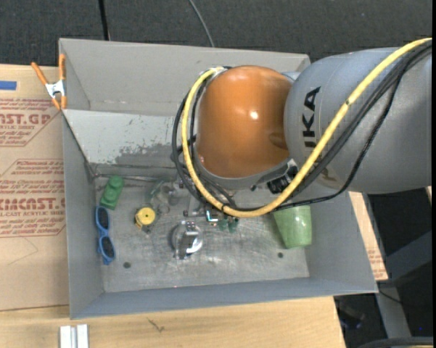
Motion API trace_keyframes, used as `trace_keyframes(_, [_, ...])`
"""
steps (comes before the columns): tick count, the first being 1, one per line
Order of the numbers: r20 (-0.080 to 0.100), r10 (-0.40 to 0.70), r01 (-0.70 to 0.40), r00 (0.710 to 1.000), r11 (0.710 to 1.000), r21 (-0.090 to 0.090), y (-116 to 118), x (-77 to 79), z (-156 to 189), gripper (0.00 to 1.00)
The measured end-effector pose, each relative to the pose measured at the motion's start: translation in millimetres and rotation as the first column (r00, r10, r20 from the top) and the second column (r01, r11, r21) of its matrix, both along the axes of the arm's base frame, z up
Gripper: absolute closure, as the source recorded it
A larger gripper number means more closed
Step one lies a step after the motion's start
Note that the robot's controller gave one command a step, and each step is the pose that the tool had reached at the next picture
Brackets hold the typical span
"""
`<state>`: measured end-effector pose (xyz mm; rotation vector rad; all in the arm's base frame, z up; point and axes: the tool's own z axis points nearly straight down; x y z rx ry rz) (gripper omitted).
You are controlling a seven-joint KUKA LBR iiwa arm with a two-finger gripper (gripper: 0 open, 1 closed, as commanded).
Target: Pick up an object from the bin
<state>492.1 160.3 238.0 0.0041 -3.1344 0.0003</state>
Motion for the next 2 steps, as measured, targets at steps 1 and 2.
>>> trace_keyframes(1, [0.017, 0.411, -0.411, 0.911, 0.912, 0.001, -56, 24.7, -166, 0.00])
trace_keyframes(2, [0.010, 0.399, -0.399, 0.917, 0.917, -0.001, -76, 24.7, -137, 0.00])
